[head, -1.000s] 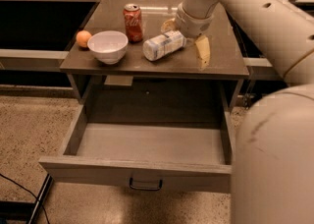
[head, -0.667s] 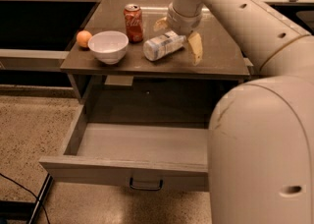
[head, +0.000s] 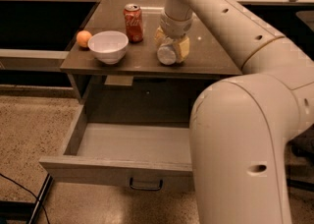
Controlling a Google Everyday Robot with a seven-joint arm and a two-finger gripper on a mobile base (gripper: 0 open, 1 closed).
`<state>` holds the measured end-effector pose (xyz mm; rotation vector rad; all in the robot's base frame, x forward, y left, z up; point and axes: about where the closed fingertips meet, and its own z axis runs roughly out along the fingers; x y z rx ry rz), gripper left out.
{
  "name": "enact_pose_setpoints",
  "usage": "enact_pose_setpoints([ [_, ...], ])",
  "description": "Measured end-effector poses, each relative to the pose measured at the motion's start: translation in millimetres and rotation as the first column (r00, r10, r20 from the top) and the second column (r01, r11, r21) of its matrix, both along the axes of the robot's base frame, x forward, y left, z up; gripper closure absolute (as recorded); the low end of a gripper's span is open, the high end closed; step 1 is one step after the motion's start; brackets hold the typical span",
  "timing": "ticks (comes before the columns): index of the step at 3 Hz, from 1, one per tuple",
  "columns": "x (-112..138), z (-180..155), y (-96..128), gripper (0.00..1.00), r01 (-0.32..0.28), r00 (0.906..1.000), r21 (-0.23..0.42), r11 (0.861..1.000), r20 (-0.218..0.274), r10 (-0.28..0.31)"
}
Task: Place blue plastic bottle into top drawer
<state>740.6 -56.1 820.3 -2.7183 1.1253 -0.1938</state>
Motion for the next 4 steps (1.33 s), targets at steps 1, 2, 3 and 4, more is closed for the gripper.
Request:
enact_pose_setpoints([
  [1,-0.6,-0.9,1.6,0.65,-0.001,0.9999,0.001,1.000,-0.011,0.001],
  [2,-16.7,15.0,1.6,0.88,0.071,0.9965,0.030,0.997,-0.046,-0.070],
  [3,-52.8,44.7,-3.2,1.00,0.204,0.9758,0.177,0.963,-0.115,-0.186],
  [4,-106.9,65.1,-20.3,1.00,0.367,0.9201,0.345,0.864,-0.272,-0.282],
])
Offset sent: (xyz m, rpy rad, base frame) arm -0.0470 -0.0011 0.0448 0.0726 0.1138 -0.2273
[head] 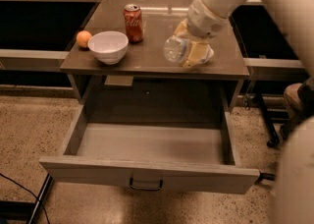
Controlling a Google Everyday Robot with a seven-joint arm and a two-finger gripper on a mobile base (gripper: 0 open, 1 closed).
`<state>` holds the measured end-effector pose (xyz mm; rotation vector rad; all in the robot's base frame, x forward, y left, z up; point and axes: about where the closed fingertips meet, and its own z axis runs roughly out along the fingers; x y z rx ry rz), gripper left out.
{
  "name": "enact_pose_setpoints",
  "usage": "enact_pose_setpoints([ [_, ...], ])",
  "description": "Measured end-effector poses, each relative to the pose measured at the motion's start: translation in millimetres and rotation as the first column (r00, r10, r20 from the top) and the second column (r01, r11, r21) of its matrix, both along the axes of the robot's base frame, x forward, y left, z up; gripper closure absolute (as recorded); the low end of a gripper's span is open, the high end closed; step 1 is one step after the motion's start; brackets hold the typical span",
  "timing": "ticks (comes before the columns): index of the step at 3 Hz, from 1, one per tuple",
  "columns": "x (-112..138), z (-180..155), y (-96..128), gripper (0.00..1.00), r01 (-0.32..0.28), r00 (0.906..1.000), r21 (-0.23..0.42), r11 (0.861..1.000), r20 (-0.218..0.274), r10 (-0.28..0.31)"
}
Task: Place blue plastic bottle into top drawer
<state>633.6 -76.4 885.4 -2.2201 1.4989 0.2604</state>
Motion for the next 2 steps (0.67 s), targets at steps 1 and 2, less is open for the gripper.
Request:
enact_pose_setpoints([
  [1,-49.8,12.1,-0.9,1.00,0.110,0.9888,0.085,0.990,-0.110,-0.101],
  [2,-80.4,13.9,3.6,1.00,0.224,0.9663,0.080,0.971,-0.148,-0.211],
])
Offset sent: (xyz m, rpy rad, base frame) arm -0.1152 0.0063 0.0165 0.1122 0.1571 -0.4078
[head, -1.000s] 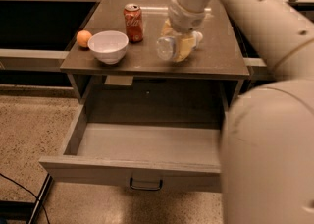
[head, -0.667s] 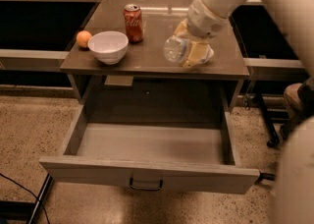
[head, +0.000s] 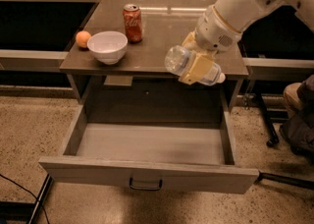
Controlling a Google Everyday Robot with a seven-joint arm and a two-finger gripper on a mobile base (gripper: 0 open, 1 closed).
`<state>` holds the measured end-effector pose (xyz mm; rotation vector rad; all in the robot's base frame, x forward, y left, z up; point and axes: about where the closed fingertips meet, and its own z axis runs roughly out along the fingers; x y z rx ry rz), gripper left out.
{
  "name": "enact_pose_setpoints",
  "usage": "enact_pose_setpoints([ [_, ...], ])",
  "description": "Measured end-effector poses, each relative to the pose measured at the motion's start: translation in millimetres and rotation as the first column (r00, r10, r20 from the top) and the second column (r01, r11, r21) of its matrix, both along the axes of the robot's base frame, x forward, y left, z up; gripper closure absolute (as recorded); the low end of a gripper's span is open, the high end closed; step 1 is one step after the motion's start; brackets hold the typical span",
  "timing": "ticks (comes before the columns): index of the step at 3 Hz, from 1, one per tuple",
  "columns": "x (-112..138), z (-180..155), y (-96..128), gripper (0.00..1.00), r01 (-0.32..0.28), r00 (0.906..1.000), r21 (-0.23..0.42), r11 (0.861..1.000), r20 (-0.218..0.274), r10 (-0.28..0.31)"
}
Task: Place blue plastic bottle into top drawer
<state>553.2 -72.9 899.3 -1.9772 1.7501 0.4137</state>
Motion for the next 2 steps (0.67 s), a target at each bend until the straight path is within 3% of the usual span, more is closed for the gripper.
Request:
enact_pose_setpoints([
  [1,-15.4,-40.5,28.0,1.00,0.025,0.9992,0.079,0.997,-0.034,-0.022],
  [2,-13.6,-49.2,36.5,1.00,0.029,0.9993,0.087,0.996,-0.025,-0.027],
])
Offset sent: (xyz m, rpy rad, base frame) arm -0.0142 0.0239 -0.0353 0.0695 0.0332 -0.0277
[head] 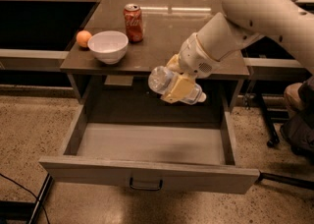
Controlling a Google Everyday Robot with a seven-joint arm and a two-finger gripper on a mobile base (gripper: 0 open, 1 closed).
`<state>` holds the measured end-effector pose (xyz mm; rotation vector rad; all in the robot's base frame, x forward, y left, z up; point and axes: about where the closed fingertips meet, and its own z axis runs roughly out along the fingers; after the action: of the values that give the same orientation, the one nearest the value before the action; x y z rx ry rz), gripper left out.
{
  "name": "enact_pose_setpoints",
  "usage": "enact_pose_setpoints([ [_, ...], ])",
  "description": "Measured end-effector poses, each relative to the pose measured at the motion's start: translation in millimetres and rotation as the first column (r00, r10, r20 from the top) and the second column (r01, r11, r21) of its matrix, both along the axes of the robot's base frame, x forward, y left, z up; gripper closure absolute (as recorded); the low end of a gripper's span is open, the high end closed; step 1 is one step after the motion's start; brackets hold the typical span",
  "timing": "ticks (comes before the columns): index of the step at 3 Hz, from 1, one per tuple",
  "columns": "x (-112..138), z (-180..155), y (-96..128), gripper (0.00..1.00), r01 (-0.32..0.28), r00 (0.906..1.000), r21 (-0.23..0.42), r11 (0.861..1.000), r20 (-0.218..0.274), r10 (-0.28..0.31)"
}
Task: Place blue plastic bottle into top drawer
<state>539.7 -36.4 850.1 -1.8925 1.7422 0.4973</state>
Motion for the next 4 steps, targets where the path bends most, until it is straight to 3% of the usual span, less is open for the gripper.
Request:
enact_pose_setpoints([
  [1,4.2,-12.8,1.7,1.00,0.077,0.9967,-0.065,0.995,-0.020,-0.078],
  [2,11.7,-78.5,5.3,1.00,0.210,0.9728,-0.161,0.964,-0.064,-0.223],
  [3,27.5,-168.1,9.3,0.97,0.361,0.9108,-0.250,0.899,-0.113,-0.397],
  [4,39.3,-209.7,17.7,0.74,0.386,0.8848,-0.353,0.852,-0.119,-0.451],
])
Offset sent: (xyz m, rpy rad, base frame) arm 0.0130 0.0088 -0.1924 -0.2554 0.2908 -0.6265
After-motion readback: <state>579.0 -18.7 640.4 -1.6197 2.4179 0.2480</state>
